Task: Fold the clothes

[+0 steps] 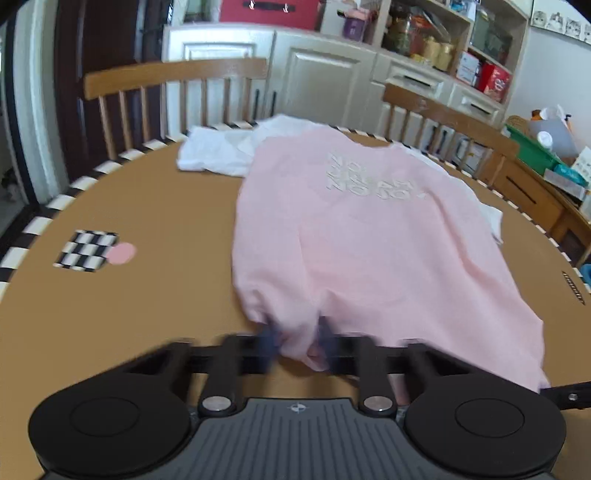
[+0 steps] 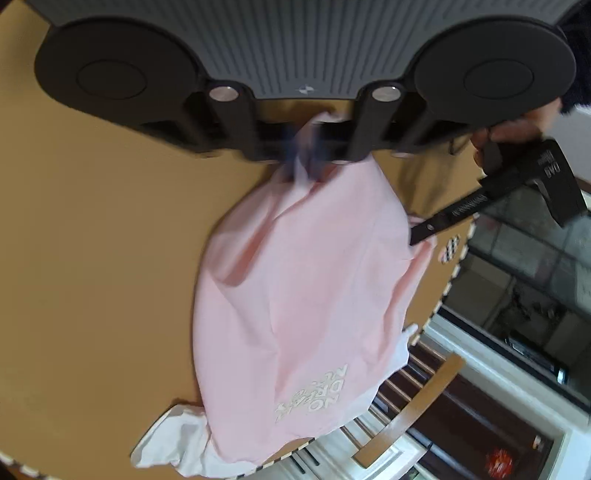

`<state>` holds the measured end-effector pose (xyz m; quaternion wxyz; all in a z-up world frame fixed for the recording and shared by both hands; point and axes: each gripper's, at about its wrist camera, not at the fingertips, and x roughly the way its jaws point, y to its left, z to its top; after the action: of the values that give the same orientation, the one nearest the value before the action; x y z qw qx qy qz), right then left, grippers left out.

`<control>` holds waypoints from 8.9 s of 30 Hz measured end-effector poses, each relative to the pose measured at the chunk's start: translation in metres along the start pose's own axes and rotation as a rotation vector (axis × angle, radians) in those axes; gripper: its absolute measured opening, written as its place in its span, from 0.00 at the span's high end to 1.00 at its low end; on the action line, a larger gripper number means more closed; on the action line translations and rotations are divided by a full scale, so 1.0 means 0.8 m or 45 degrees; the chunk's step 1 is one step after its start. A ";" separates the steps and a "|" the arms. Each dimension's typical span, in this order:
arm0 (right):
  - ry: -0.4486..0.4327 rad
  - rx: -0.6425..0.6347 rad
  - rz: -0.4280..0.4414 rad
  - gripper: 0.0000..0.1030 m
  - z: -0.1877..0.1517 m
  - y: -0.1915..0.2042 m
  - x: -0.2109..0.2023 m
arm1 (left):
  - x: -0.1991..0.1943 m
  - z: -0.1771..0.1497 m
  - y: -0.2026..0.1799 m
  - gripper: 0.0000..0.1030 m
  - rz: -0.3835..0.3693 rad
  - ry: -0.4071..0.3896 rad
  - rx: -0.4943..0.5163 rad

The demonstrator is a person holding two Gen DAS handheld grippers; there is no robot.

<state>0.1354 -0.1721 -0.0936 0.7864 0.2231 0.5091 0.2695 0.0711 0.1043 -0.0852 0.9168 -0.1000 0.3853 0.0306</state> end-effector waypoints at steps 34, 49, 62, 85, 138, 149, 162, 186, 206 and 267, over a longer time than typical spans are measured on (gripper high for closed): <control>-0.093 -0.378 -0.476 0.61 0.059 -0.055 -0.049 | -0.061 -0.029 0.019 0.42 0.179 0.207 0.011; -0.524 -0.535 -0.536 0.97 0.075 0.008 -0.211 | -0.056 -0.042 -0.029 0.32 0.176 0.094 0.052; -0.445 -0.401 -0.680 0.97 0.049 -0.033 -0.222 | -0.037 -0.068 -0.128 0.60 0.009 0.079 0.324; 0.178 -0.540 -0.383 0.97 -0.091 -0.046 -0.179 | -0.173 -0.128 -0.027 0.88 0.301 0.717 0.390; -0.415 -0.176 -0.574 0.67 0.126 -0.059 -0.134 | -0.042 0.155 0.105 0.28 0.237 -0.152 0.152; -0.306 -0.200 -0.609 0.65 0.300 -0.123 0.019 | 0.172 0.266 0.110 0.28 0.518 0.017 0.278; -0.210 -0.338 -0.589 0.95 0.291 -0.124 0.048 | 0.224 0.260 0.125 0.62 0.423 -0.053 0.166; -0.448 -0.128 -0.926 0.97 0.290 -0.174 -0.032 | 0.218 0.245 0.160 0.98 0.758 -0.095 -0.216; -0.584 -0.075 -0.824 0.60 0.206 -0.168 -0.096 | 0.091 0.189 0.221 0.65 0.501 -0.048 -0.397; -0.078 -0.201 -0.416 0.96 -0.105 -0.013 -0.134 | -0.148 -0.099 0.071 0.98 0.040 0.297 -0.062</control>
<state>0.0236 -0.2436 -0.0591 0.8499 0.0833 0.4916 0.1704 -0.0749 0.1462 -0.0637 0.8625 -0.1192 0.4899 0.0425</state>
